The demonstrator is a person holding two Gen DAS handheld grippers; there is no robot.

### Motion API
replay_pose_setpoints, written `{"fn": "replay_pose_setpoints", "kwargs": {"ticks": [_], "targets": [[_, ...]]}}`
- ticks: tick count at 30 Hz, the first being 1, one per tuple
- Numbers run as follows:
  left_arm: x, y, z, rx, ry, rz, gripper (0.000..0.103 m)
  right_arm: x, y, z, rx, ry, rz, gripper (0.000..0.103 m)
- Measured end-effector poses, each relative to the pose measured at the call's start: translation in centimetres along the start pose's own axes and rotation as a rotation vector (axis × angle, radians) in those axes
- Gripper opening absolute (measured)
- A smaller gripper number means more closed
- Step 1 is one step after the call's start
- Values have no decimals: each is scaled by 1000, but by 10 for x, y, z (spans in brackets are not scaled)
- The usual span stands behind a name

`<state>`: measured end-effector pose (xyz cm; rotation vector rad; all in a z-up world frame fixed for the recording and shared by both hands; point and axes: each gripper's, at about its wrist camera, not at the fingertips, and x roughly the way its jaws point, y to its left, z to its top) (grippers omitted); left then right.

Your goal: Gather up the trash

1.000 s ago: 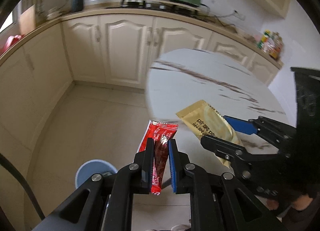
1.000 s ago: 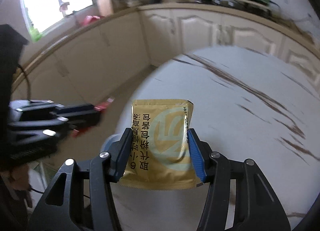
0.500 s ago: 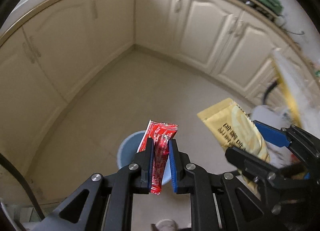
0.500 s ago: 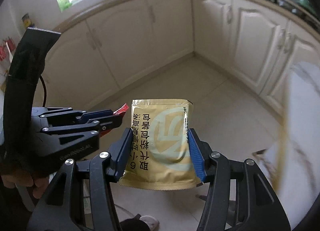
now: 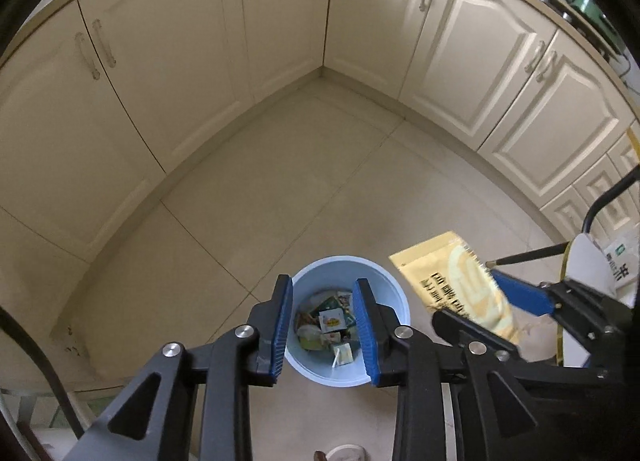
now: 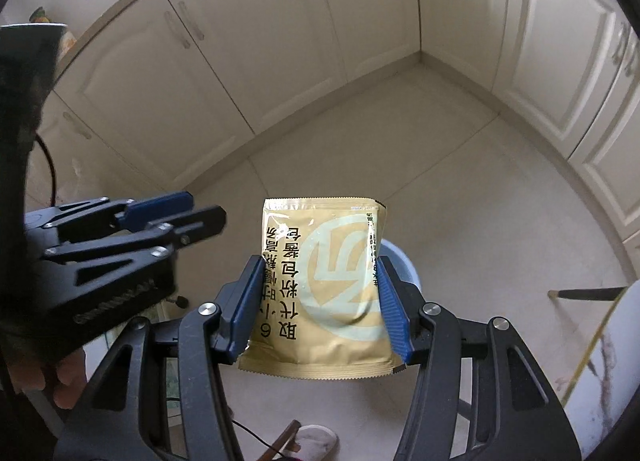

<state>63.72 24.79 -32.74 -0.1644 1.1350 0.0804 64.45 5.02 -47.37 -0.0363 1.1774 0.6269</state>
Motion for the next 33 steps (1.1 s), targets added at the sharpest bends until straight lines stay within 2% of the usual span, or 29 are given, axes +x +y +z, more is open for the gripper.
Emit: {"fn": "replay_pose_setpoints", "kwargs": {"ticks": [5,8,10,12,14,17,19,22,24,27,30,33], "targets": [[-2,16,-4,-10,-12,-11,31,14,-4,-2,12,32,20,54],[-16,17,-7,-8,-48,-6,35,14,-6,-3,29,45,23,62],[-34,13,-15,-8,-79,6,39,6,-9,-4,51,21,56,61],[-58,12,-18,-18,-135,32,40,-9,-12,-3,60,-25,44,64],[-86,7,-23,-21,-198,76,41,-33,-12,-4,76,-81,37,73],[-136,-7,-31,-23,-312,85,46,-93,-6,-9,94,-195,16,80],[-168,-18,-40,-24,-380,99,55,-127,-1,-10,97,-260,6,83],[-235,-38,-59,-23,-526,81,58,-194,10,-17,89,-376,-30,99],[-270,-51,-71,-25,-595,59,61,-245,18,-29,78,-461,-63,101],[-335,-85,-96,16,-713,-5,72,-310,26,-47,78,-553,-148,103],[-391,-107,-135,65,-815,-60,86,-382,32,-73,74,-647,-251,103],[-445,-138,-182,113,-926,-74,94,-453,42,-102,83,-727,-356,103]]}}
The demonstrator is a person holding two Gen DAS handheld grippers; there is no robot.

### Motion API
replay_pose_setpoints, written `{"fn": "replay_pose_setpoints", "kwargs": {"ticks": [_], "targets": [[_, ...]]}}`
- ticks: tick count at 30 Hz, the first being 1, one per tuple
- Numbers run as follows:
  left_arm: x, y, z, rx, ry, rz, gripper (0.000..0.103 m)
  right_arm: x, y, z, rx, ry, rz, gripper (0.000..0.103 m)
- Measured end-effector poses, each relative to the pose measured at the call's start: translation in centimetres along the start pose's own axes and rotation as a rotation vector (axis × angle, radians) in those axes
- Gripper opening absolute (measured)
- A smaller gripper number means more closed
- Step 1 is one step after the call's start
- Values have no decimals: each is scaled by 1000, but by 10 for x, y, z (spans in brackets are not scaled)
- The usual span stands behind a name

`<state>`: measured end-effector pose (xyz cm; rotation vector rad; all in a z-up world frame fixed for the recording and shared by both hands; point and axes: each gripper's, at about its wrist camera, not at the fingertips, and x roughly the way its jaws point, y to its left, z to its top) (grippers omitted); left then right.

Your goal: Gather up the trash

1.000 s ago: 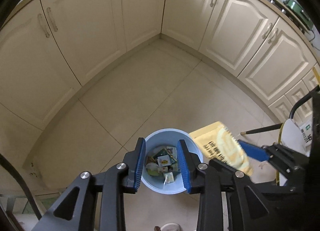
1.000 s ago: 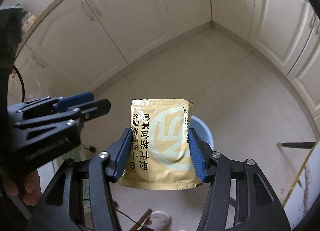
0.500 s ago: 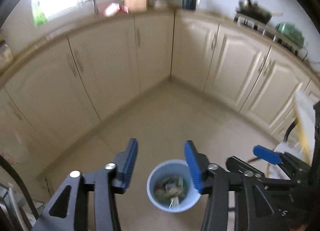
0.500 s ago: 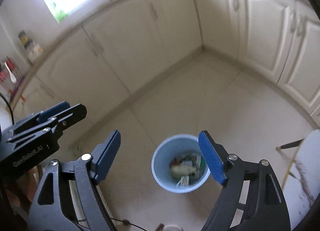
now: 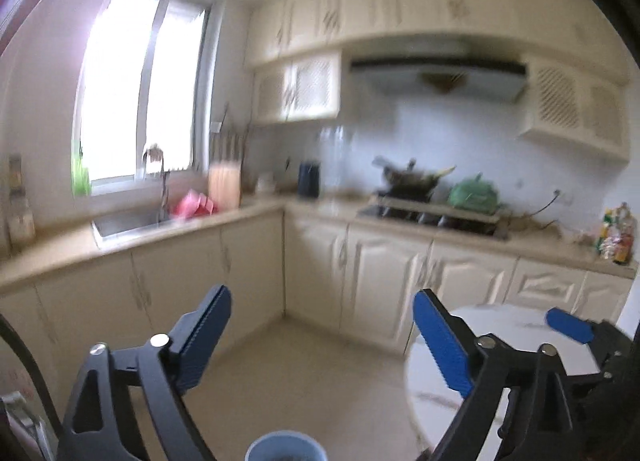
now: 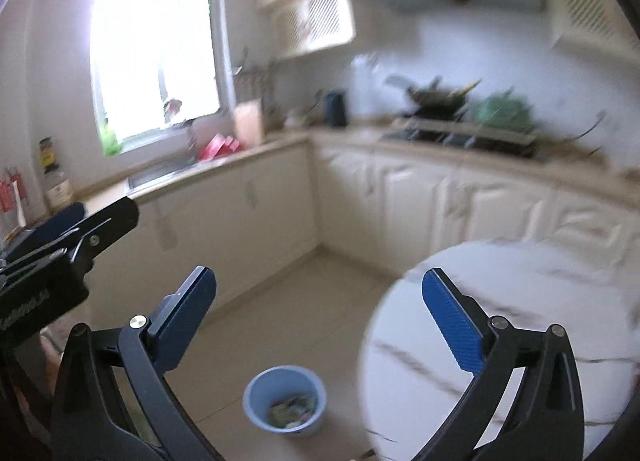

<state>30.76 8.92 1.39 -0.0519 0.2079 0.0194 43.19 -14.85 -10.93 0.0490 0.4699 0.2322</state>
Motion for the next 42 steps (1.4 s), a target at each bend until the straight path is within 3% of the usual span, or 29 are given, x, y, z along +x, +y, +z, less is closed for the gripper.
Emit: {"fn": "replay_pose_setpoints", "kwargs": {"ticks": [3,7,10,18,25,31,38,42], "targets": [[-54,-29,7,1,-82,-60,95,-74,-14,20,-8,-92,-130,103],[-113,-47,11,3,-155,-82,103,-153,-23,33,10,-198,-230,103],[-162,-49,7,7,-189,-103,103,-204,-22,37,1,-239,-300,103],[-313,-18,-73,21,-237,-65,103,-316,-2,27,-33,-368,-348,103],[-410,-21,-117,5,-273,-75,103,-356,23,12,-83,-418,-325,103],[-442,-20,-146,32,-311,-43,103,-361,39,4,-97,-435,-300,103],[-410,-36,-165,53,-283,12,103,-352,45,-5,-91,-407,-272,103],[-379,-50,-148,60,-246,6,103,-340,42,-9,-77,-373,-269,103]]}}
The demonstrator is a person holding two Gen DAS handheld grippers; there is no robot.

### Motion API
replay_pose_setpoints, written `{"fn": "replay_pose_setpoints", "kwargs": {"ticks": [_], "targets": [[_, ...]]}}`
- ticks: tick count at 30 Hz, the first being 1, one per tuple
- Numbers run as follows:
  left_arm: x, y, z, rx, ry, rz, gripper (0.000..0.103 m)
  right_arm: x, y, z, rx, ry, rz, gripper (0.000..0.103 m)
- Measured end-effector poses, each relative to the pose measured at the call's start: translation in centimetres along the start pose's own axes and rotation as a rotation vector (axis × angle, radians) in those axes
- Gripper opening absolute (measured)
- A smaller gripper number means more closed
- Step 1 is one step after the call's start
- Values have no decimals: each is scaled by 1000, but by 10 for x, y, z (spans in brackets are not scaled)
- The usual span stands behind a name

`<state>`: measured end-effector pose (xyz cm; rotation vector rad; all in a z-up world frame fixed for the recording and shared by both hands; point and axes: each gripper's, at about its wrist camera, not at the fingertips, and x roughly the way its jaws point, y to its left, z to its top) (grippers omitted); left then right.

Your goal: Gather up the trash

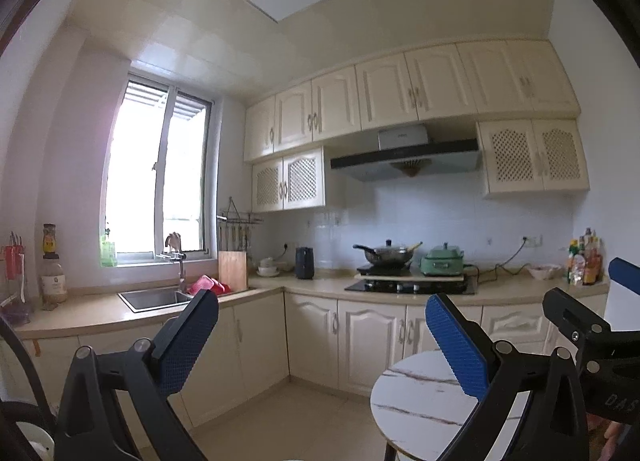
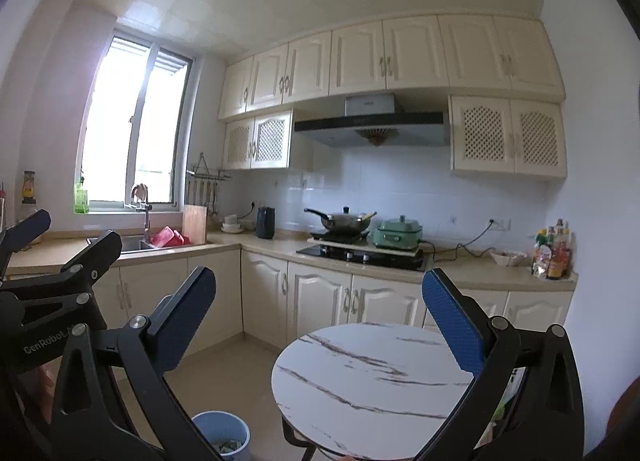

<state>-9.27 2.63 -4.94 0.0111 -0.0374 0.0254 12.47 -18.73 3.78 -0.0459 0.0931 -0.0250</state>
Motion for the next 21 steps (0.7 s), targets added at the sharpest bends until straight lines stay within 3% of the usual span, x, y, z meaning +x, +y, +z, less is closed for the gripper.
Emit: {"fn": "replay_pose_setpoints", "kwargs": {"ticks": [5,11,21], "targets": [[19,-14,-1,2,83,-63,103,15,-4,-8,18,55,-21,103],[36,-33,-2,22,147,-63,103,30,-13,-16,44,109,-47,103],[83,-51,42,20,111,-60,103,25,-22,-17,39,75,-102,103]]}}
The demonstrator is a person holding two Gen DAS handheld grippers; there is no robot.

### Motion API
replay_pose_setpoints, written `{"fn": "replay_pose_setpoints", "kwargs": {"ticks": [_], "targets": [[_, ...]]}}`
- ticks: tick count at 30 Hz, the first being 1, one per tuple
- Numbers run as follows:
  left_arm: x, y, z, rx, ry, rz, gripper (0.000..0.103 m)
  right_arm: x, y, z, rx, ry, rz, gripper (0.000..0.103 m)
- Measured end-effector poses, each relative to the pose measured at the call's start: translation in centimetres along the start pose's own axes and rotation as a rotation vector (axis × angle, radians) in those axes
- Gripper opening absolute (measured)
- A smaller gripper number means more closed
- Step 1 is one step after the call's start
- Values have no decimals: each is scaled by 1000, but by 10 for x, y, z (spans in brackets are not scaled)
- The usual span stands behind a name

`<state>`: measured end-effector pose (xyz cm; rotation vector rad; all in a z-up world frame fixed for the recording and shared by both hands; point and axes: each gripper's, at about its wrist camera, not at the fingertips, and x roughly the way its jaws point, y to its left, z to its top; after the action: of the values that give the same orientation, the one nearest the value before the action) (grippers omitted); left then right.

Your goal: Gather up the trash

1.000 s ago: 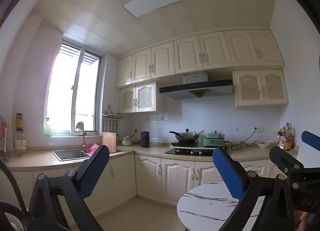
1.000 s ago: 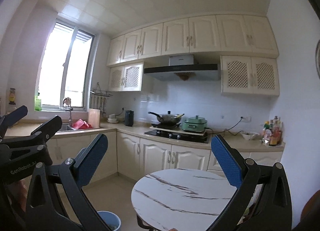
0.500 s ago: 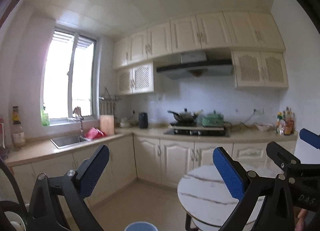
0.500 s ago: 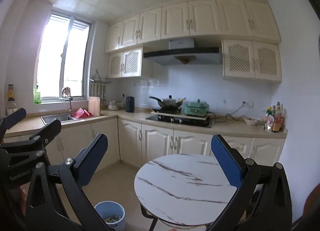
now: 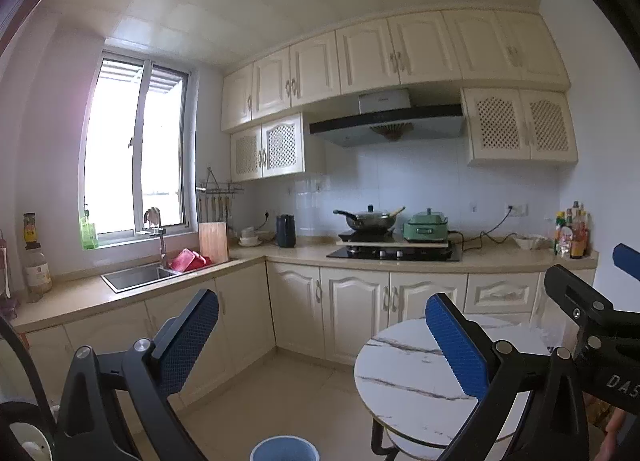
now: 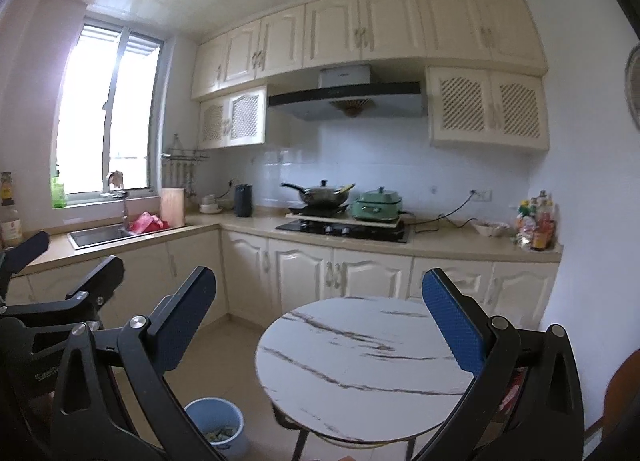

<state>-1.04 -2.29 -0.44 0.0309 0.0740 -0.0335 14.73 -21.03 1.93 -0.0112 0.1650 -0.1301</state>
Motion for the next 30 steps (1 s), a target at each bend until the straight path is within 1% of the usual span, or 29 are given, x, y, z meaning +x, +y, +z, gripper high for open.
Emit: {"fn": "replay_pose_setpoints", "kwargs": {"ticks": [2,4,5,7,12,30], "targets": [[-9,0,-4,-3,-16,8,103,-4,0,1,-4,-24,-24,103],[-27,4,-24,-1,-29,21,103,-8,0,2,-6,-47,-43,103],[-29,3,-23,-1,-34,26,103,-9,0,2,-6,-52,-41,103],[-36,6,-35,-3,-39,28,103,-11,0,3,-4,-58,-30,103],[-42,5,-47,-3,-50,39,103,-12,1,4,-3,-68,-14,103],[-32,0,-51,-8,-54,47,103,-12,2,3,-3,-72,-2,103]]}}
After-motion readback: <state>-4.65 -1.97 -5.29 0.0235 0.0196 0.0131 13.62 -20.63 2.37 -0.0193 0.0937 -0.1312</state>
